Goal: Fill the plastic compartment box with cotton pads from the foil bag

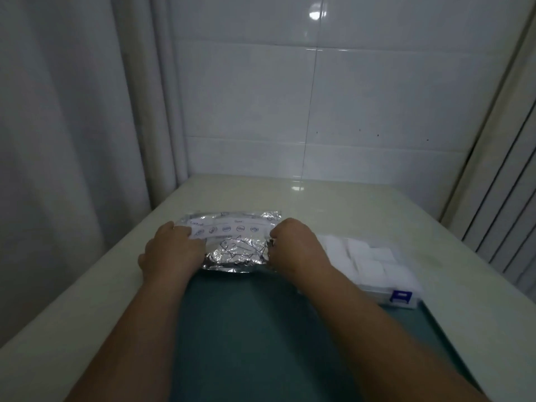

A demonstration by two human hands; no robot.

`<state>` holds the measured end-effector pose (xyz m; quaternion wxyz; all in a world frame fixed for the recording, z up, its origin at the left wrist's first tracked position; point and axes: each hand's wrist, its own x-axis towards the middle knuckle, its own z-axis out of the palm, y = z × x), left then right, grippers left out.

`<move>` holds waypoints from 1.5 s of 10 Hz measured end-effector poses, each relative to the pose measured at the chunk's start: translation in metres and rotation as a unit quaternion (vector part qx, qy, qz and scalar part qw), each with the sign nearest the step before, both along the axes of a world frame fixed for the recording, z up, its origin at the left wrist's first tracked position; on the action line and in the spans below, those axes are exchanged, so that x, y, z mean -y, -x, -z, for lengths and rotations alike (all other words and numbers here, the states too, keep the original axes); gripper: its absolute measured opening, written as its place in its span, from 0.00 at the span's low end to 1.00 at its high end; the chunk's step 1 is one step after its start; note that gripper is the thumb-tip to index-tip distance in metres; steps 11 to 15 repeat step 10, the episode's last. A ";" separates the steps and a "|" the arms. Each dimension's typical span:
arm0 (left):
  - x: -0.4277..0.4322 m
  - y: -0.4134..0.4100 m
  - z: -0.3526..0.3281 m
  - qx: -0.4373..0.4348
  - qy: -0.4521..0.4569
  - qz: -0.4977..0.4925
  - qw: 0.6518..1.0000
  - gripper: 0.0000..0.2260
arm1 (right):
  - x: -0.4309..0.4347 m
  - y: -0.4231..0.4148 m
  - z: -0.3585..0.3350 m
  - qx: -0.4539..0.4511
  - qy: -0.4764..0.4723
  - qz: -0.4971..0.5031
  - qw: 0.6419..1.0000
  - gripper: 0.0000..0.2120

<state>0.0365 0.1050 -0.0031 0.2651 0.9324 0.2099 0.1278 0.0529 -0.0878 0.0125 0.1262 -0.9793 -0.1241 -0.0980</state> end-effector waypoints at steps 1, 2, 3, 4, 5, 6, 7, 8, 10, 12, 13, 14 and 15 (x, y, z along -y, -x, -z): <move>0.000 0.000 0.007 -0.055 -0.053 0.005 0.997 0.21 | -0.008 0.003 0.006 -0.020 0.078 0.001 0.997 0.04; 0.001 0.001 0.010 -0.058 -0.099 0.018 0.993 0.20 | -0.011 0.008 0.013 0.010 0.140 -0.001 0.990 0.07; 0.005 -0.001 0.006 0.075 -0.058 0.070 0.993 0.20 | -0.014 0.012 0.017 0.071 0.137 -0.026 0.988 0.11; 0.009 -0.007 0.010 0.063 -0.106 0.146 0.982 0.19 | -0.016 0.015 0.022 0.075 0.154 -0.048 0.984 0.12; 0.011 -0.010 0.024 -0.075 -0.193 0.201 0.957 0.21 | -0.014 0.018 0.026 0.038 0.196 -0.041 0.979 0.12; 0.011 -0.010 0.030 -0.145 -0.203 0.217 0.944 0.23 | -0.014 0.022 0.027 0.014 0.222 -0.039 0.974 0.10; 0.013 -0.011 0.031 -0.125 -0.230 0.212 0.942 0.23 | -0.015 0.023 0.025 0.005 0.219 -0.037 0.975 0.10; 0.014 -0.009 0.027 -0.097 -0.241 0.208 0.943 0.21 | -0.015 0.023 0.022 0.010 0.206 -0.032 0.978 0.10; 0.025 -0.002 0.014 0.019 -0.174 0.186 0.967 0.14 | -0.005 0.023 0.010 0.019 0.083 -0.029 0.996 0.13; 0.025 -0.002 0.014 0.019 -0.174 0.186 0.967 0.14 | -0.005 0.023 0.010 0.019 0.083 -0.029 0.996 0.13; 0.025 -0.002 0.014 0.019 -0.174 0.186 0.967 0.14 | -0.005 0.023 0.010 0.019 0.083 -0.029 0.996 0.13; 0.025 -0.002 0.014 0.019 -0.174 0.186 0.967 0.14 | -0.005 0.023 0.010 0.019 0.083 -0.029 0.996 0.13; 0.025 -0.002 0.014 0.019 -0.174 0.186 0.967 0.14 | -0.005 0.023 0.010 0.019 0.083 -0.029 0.996 0.13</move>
